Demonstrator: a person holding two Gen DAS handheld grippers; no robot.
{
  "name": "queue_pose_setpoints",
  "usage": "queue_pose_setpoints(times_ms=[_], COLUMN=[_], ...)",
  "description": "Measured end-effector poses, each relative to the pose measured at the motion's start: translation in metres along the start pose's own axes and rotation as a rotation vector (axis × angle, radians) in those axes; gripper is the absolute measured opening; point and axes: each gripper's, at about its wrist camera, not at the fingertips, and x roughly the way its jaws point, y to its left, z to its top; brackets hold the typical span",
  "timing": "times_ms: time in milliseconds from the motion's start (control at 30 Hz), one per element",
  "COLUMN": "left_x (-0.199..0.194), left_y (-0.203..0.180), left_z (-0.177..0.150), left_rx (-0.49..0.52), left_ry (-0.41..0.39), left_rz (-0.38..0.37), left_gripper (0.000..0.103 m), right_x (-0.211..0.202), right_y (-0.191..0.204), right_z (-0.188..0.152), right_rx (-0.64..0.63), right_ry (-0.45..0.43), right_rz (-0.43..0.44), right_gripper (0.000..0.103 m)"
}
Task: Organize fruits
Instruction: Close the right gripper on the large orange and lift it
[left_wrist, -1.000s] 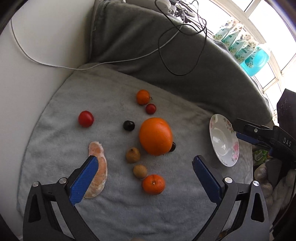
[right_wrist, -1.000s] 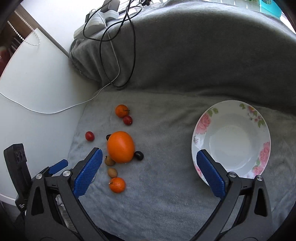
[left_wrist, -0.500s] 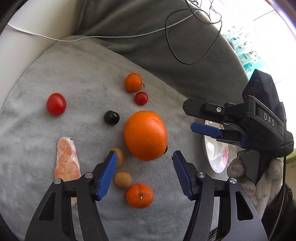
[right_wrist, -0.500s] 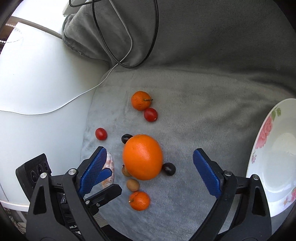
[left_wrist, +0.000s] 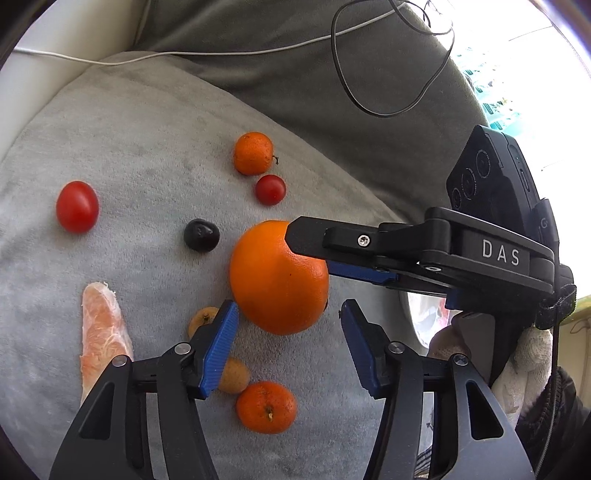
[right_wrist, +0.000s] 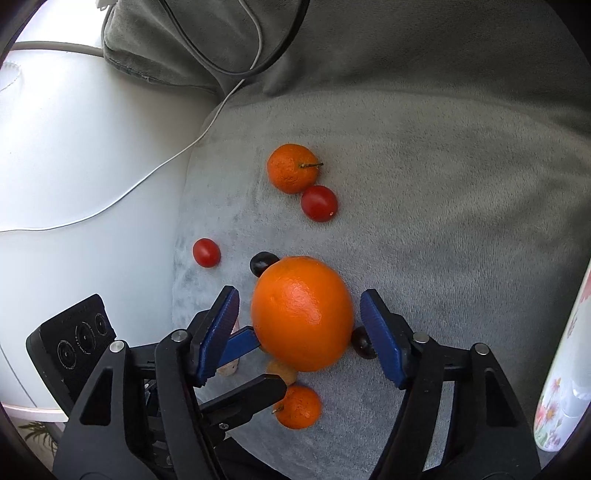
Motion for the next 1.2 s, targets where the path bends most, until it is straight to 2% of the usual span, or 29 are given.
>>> queue_pose_setpoints(times_ms=[433, 1000, 1200], left_x=[0.007, 0.001, 0.002], left_y=[0.015, 0.012, -0.001], left_z=[0.010, 0.006, 0.007], left_rx=[-0.019, -0.002, 0.015], left_ry=[0.066, 0.050, 0.039], left_rz=[-0.014, 0.004, -0.001], left_gripper=[0.056, 0.056, 0.056], right_x=[0.016, 0.005, -0.008], right_y=[0.001, -0.002, -0.003], right_z=[0.004, -0.001, -0.004], right_rx=[-0.006, -0.001, 0.001], right_ry=[0.029, 0.012, -0.012], right_rz=[-0.013, -0.016, -0.013], right_gripper=[0.066, 0.065, 0.065])
